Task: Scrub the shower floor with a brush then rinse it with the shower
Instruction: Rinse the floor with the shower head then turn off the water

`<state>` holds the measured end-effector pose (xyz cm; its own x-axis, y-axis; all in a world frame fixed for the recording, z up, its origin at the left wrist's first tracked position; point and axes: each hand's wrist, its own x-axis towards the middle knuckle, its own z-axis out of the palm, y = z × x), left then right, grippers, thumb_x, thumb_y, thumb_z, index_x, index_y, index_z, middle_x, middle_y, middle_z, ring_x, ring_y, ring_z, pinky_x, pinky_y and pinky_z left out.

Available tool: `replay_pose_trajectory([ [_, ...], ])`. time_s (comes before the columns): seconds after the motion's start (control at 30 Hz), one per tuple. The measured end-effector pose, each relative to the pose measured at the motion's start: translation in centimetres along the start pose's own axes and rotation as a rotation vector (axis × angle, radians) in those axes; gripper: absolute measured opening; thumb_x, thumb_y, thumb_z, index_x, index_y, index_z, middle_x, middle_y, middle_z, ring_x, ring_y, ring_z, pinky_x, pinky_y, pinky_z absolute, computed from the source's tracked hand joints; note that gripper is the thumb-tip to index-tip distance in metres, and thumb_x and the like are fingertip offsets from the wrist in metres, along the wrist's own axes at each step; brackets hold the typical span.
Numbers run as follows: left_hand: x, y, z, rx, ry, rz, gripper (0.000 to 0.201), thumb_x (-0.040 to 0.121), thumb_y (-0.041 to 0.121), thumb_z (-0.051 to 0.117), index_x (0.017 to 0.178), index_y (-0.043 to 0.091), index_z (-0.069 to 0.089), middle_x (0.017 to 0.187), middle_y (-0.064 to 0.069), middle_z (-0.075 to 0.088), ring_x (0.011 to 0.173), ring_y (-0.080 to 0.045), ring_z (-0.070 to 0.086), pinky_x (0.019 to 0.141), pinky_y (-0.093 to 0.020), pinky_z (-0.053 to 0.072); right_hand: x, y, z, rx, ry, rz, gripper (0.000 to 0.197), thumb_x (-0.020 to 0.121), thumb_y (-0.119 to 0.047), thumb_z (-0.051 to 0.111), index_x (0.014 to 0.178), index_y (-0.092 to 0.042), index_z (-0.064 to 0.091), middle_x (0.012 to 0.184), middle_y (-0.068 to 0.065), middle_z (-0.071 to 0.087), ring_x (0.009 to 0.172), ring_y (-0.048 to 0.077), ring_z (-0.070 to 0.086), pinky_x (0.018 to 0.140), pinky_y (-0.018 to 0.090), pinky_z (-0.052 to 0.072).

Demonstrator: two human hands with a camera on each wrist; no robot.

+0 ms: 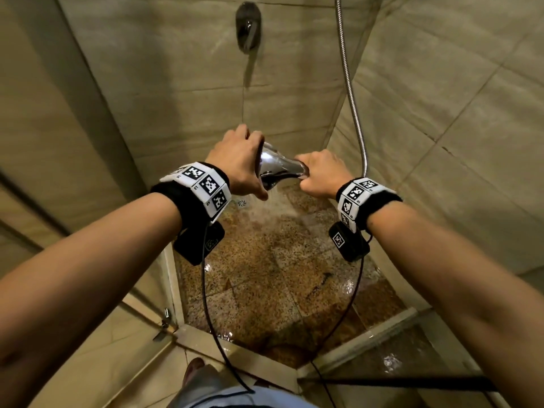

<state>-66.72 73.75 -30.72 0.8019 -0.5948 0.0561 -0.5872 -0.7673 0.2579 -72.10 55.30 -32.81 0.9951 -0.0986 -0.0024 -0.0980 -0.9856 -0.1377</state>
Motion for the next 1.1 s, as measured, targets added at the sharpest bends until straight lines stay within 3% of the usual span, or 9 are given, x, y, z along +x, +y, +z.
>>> replay_pose_trajectory([
  [0.2, -0.3, 0.6, -0.4, 0.005, -0.005, -0.020, 0.105, 0.040, 0.055, 0.088, 0.127, 0.019, 0.043, 0.118, -0.005, 0.044, 0.108, -0.023, 0.044, 0.090, -0.042, 0.048, -0.1, 0.3, -0.5, 0.021, -0.007, -0.039, 0.015, 0.069, -0.018, 0.052, 0.083, -0.019, 0.060, 0.076, 0.005, 0.064, 0.077, 0.031, 0.061, 0.071, 0.039, 0.054],
  [0.3, -0.3, 0.9, -0.4, -0.049, -0.037, -0.074, 0.095, 0.039, 0.053, 0.089, 0.119, 0.020, 0.049, 0.112, -0.003, 0.045, 0.102, -0.021, 0.047, 0.086, -0.037, 0.049, 0.1, 0.5, -1.5, 0.015, -0.071, -0.034, 0.005, 0.068, -0.014, 0.050, 0.068, -0.018, 0.052, 0.068, 0.003, 0.058, 0.073, 0.030, 0.059, 0.062, 0.033, 0.046],
  [0.43, -0.3, 1.5, -0.1, -0.180, -0.084, -0.142, 0.076, 0.043, 0.044, 0.089, 0.107, 0.018, 0.058, 0.100, -0.002, 0.055, 0.091, -0.017, 0.053, 0.078, -0.031, 0.050, 0.2, 0.5, -3.5, -0.032, -0.202, -0.030, 0.015, 0.071, -0.008, 0.054, 0.062, -0.017, 0.046, 0.063, 0.002, 0.052, 0.066, 0.026, 0.053, 0.058, 0.029, 0.040],
  [0.53, -0.2, 1.9, 0.3, -0.296, -0.151, -0.164, 0.082, 0.048, 0.038, 0.091, 0.119, 0.014, 0.056, 0.094, 0.003, 0.065, 0.083, -0.014, 0.062, 0.079, -0.031, 0.054, 0.0, 0.7, -4.4, -0.022, -0.287, 0.004, 0.014, 0.066, -0.001, 0.061, 0.064, -0.013, 0.053, 0.058, 0.005, 0.055, 0.054, 0.021, 0.051, 0.053, 0.028, 0.042],
  [0.63, -0.4, 2.2, 1.0, -0.439, -0.229, -0.185, 0.078, 0.052, 0.030, 0.092, 0.118, 0.016, 0.053, 0.082, 0.009, 0.065, 0.067, -0.003, 0.061, 0.064, -0.020, 0.055, -0.2, 1.0, -4.9, -0.032, -0.348, 0.031, 0.017, 0.064, 0.002, 0.061, 0.062, -0.012, 0.054, 0.056, 0.007, 0.055, 0.049, 0.021, 0.049, 0.051, 0.030, 0.044],
  [0.73, -0.6, 2.8, 1.8, -0.517, -0.246, -0.179, 0.070, 0.054, 0.022, 0.092, 0.111, 0.017, 0.051, 0.077, 0.008, 0.062, 0.059, -0.001, 0.059, 0.045, -0.012, 0.049, -0.7, 1.5, -5.0, -0.081, -0.362, 0.037, 0.021, 0.066, 0.004, 0.060, 0.059, -0.014, 0.050, 0.055, 0.005, 0.051, 0.048, 0.019, 0.046, 0.048, 0.027, 0.040],
  [0.87, -0.5, 3.7, 2.7, -0.512, -0.188, -0.145, 0.071, 0.051, 0.031, 0.092, 0.110, 0.016, 0.055, 0.078, 0.009, 0.062, 0.065, -0.002, 0.057, 0.060, -0.021, 0.052, -1.1, 2.3, -5.2, -0.153, -0.363, 0.041, 0.019, 0.066, 0.002, 0.061, 0.061, -0.014, 0.051, 0.055, 0.005, 0.052, 0.048, 0.020, 0.047, 0.047, 0.025, 0.038],
  [0.97, -0.1, 4.4, 3.1, -0.487, -0.143, -0.130, 0.072, 0.048, 0.033, 0.092, 0.109, 0.014, 0.059, 0.083, 0.004, 0.064, 0.076, -0.012, 0.062, 0.075, -0.031, 0.056, -1.1, 2.9, -5.2, -0.225, -0.334, 0.032, 0.017, 0.066, -0.003, 0.060, 0.062, -0.016, 0.050, 0.061, 0.005, 0.055, 0.060, 0.025, 0.053, 0.051, 0.025, 0.039],
  [1.1, 0.3, 4.5, 3.6, -0.460, -0.093, -0.120, 0.080, 0.038, 0.044, 0.092, 0.106, 0.017, 0.058, 0.093, 0.002, 0.064, 0.080, -0.014, 0.061, 0.067, -0.025, 0.048, -1.1, 3.3, -5.4, -0.258, -0.311, 0.007, 0.015, 0.069, -0.007, 0.057, 0.062, -0.016, 0.047, 0.064, 0.005, 0.054, 0.067, 0.029, 0.054, 0.052, 0.025, 0.038],
])
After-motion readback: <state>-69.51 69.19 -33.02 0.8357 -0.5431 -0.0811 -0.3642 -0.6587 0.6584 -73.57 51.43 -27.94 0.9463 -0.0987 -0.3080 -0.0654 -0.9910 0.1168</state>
